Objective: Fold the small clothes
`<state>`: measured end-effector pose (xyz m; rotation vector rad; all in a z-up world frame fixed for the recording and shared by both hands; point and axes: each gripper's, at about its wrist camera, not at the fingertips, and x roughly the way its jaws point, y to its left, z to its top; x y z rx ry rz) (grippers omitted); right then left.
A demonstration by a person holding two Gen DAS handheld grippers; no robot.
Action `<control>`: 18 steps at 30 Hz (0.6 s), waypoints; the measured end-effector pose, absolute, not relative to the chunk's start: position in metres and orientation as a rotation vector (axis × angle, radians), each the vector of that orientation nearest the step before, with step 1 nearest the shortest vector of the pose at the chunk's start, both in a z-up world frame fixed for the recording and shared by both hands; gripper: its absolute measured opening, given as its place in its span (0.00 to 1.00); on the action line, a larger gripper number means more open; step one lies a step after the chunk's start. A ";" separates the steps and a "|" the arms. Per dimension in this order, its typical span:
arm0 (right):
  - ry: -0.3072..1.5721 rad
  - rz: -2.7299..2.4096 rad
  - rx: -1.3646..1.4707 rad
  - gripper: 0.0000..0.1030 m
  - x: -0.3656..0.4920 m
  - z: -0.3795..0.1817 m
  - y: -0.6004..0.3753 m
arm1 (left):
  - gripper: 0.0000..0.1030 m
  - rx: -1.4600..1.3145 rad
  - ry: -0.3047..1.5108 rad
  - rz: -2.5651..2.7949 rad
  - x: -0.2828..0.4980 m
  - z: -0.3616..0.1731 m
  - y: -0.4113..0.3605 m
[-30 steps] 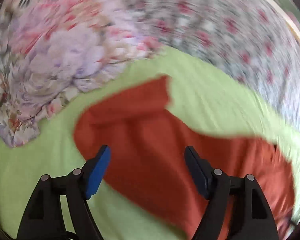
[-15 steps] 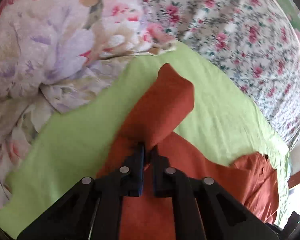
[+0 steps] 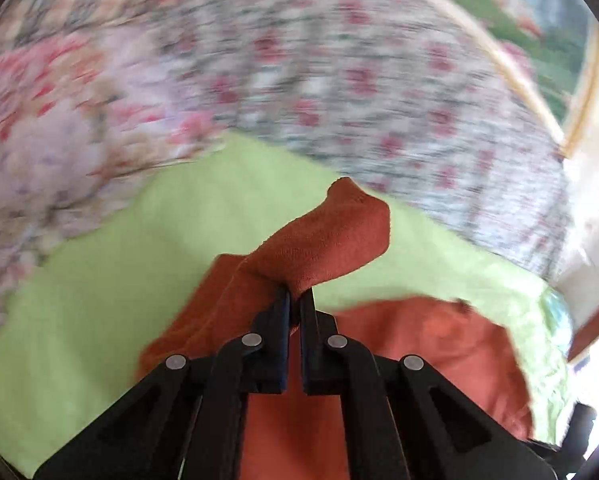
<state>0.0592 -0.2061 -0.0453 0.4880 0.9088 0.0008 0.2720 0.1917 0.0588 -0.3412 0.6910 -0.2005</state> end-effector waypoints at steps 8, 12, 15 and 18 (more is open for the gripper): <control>0.850 -0.060 0.522 0.65 0.039 -0.031 -0.227 | 0.02 -0.258 0.751 -0.444 0.234 0.031 0.026; 0.842 -0.100 0.548 0.65 0.029 -0.029 -0.241 | 0.10 -0.174 0.890 -0.510 0.228 -0.015 -0.028; 0.831 -0.107 0.556 0.65 0.027 -0.024 -0.245 | 0.31 -0.161 0.955 -0.524 0.220 -0.034 -0.038; 0.819 -0.094 0.549 0.65 0.036 -0.019 -0.243 | 0.48 -0.158 0.940 -0.542 0.195 -0.032 -0.031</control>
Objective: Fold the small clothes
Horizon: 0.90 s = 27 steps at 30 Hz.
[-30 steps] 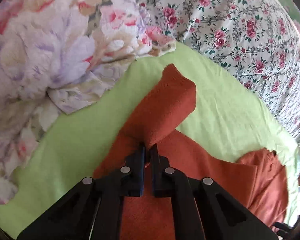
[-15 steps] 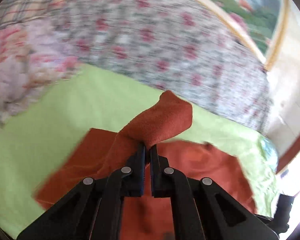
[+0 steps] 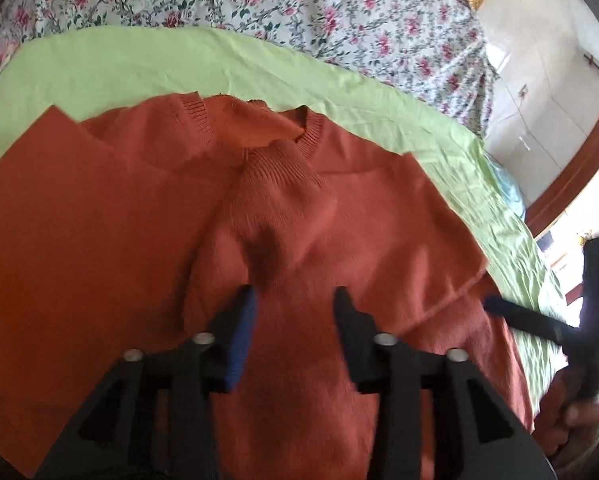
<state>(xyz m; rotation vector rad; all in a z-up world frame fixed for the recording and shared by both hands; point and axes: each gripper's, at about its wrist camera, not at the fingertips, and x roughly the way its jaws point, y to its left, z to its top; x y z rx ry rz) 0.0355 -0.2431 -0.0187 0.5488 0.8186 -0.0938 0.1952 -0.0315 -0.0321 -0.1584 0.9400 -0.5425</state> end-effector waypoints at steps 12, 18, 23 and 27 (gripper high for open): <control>0.838 -0.023 0.471 0.65 0.171 -0.026 -0.237 | 0.55 -0.203 0.905 -0.155 0.150 -0.022 0.111; 0.974 -0.001 0.458 0.51 0.240 -0.070 -0.246 | 0.55 -0.282 0.963 -0.048 0.160 -0.046 0.158; 0.823 0.126 0.425 0.05 0.220 -0.032 -0.233 | 0.55 -0.232 0.958 -0.016 0.180 -0.042 0.149; 0.627 0.168 0.375 0.05 0.158 0.014 -0.252 | 0.54 -0.237 0.960 0.020 0.192 -0.043 0.146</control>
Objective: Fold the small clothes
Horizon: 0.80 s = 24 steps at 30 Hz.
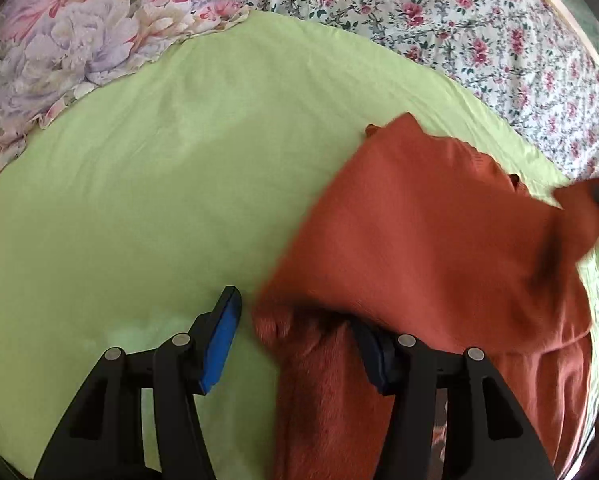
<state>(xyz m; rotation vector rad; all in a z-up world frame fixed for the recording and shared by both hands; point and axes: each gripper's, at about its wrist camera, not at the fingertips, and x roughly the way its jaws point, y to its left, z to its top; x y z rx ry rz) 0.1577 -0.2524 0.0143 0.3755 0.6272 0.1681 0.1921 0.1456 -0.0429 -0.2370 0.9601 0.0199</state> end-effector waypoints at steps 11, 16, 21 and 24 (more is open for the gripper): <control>0.898 -0.175 0.197 0.05 0.065 -0.033 -0.319 | 0.55 -0.215 0.952 0.071 0.191 -0.046 0.131; 0.893 -0.348 0.227 0.08 0.059 -0.020 -0.315 | 0.56 -0.236 0.928 0.080 0.184 -0.048 0.134; 0.693 -0.258 0.229 0.66 0.072 0.023 -0.263 | 0.56 -0.230 0.897 0.091 0.173 -0.050 0.132; 0.770 0.052 0.285 0.67 0.130 0.016 -0.212 | 0.57 -0.272 0.872 0.109 0.167 -0.050 0.138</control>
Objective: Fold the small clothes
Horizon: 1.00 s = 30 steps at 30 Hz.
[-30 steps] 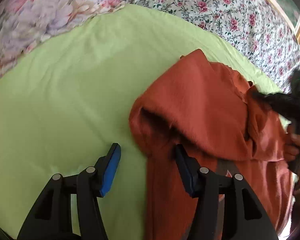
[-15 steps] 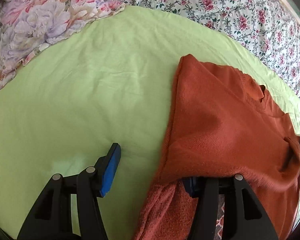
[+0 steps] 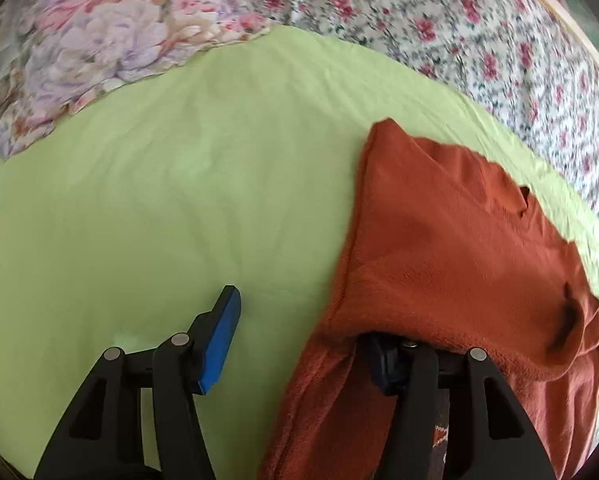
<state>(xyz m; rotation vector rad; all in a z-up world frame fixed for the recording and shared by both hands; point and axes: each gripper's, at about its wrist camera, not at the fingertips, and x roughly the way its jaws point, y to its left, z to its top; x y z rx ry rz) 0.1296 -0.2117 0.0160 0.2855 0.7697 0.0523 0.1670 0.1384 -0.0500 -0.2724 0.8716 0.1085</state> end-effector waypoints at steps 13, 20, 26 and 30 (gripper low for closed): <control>1.210 0.527 0.215 0.56 0.368 -0.087 -0.077 | 0.57 -0.367 0.796 0.078 0.155 -0.055 0.153; 1.132 0.520 0.153 0.06 0.392 -0.096 -0.032 | 0.51 -0.444 0.761 0.074 0.151 -0.057 0.164; 1.114 0.405 0.219 0.25 0.362 -0.083 -0.061 | 0.52 -0.495 0.800 -0.005 0.144 -0.054 0.175; 1.044 0.257 0.197 0.38 0.299 -0.039 -0.123 | 0.53 -0.467 0.820 -0.050 0.124 -0.042 0.174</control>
